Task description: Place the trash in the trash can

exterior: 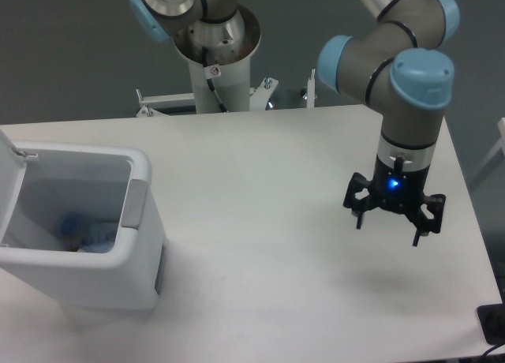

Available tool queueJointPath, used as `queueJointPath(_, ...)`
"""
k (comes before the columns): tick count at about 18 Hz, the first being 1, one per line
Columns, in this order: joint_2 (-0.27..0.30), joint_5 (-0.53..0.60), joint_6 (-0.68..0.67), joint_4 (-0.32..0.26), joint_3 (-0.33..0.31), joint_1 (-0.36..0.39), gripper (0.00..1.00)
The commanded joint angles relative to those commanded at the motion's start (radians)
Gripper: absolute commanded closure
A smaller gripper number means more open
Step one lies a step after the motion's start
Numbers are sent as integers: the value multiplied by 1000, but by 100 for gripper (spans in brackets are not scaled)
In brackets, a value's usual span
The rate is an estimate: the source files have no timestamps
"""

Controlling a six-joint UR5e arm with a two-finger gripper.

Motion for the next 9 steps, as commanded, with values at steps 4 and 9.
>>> queueJointPath(4,-14,63,87,-5,-11,-26,0)
queueJointPath(9,-14,63,86,1,-28,-28,0)
